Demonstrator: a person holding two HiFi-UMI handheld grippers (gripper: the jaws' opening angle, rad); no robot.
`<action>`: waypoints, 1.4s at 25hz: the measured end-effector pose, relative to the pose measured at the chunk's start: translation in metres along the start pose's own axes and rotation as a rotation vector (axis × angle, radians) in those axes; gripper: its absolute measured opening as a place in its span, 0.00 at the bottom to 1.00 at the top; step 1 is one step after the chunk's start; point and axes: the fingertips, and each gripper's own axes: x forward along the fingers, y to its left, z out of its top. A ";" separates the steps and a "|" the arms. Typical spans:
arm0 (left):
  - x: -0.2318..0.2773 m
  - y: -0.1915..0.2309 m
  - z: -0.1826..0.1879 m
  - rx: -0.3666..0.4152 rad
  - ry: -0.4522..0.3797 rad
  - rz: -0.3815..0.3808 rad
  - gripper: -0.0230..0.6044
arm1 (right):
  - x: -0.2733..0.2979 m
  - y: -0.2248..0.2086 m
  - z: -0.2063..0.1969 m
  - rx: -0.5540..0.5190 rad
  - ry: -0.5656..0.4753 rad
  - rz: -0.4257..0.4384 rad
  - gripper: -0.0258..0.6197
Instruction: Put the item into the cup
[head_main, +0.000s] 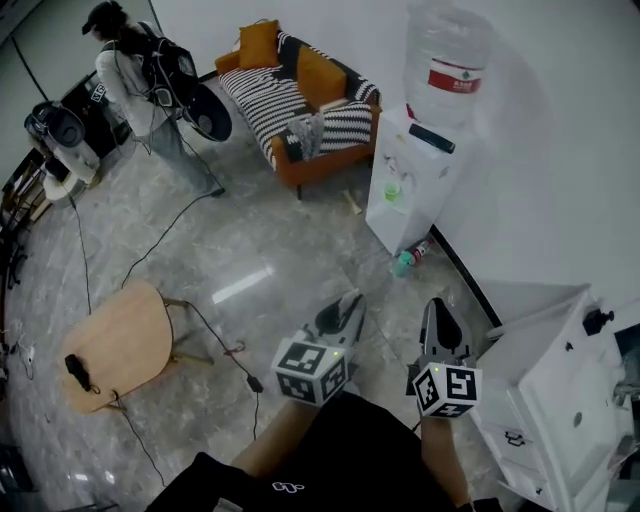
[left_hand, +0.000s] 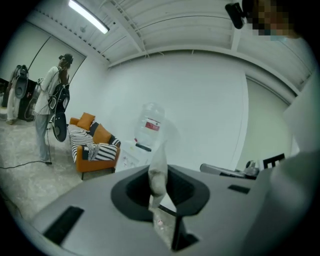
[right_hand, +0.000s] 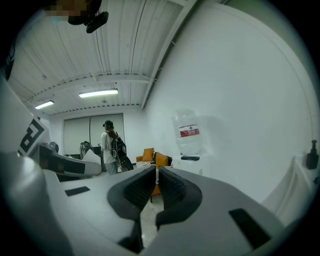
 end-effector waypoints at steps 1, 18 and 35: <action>0.005 0.006 -0.001 -0.004 0.012 0.005 0.13 | 0.005 0.000 -0.004 0.010 0.014 -0.001 0.08; 0.115 0.114 0.054 -0.008 0.067 0.030 0.13 | 0.167 0.016 -0.008 -0.020 0.134 0.043 0.07; 0.184 0.192 0.125 0.027 0.001 -0.042 0.13 | 0.301 0.050 0.022 -0.103 0.101 0.061 0.07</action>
